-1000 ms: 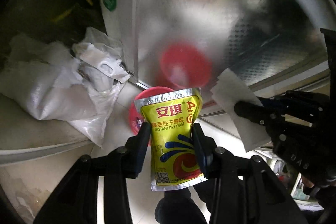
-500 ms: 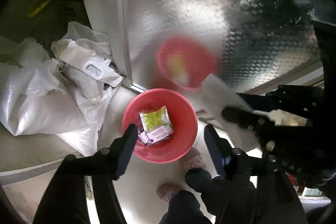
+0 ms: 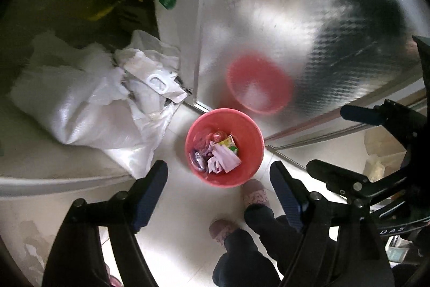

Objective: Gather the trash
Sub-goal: 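Raise both tools from the bin back over the counter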

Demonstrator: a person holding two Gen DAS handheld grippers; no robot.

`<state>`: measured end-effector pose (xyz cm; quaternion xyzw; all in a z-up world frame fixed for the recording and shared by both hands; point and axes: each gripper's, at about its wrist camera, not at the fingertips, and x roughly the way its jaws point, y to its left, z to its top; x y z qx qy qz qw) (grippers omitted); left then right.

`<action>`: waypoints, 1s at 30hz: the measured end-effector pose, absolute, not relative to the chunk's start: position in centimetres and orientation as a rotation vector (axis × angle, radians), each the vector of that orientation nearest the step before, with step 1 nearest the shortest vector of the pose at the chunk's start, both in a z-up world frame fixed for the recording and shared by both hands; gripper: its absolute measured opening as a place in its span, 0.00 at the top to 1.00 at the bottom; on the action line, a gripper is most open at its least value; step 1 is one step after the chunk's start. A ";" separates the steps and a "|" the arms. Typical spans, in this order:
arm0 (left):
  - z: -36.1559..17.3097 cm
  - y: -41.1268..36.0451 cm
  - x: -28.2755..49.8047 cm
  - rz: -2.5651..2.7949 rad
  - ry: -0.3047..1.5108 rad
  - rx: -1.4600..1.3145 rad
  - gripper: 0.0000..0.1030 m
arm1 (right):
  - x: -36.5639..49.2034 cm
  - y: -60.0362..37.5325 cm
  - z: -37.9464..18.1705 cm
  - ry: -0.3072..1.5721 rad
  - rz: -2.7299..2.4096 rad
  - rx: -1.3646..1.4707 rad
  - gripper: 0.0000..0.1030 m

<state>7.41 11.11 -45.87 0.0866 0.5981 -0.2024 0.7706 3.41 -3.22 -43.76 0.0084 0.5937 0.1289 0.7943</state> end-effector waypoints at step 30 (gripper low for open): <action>-8.8 12.4 2.6 -0.427 0.942 0.126 0.25 | 0.7 -4.1 -8.1 0.946 0.173 -0.054 0.05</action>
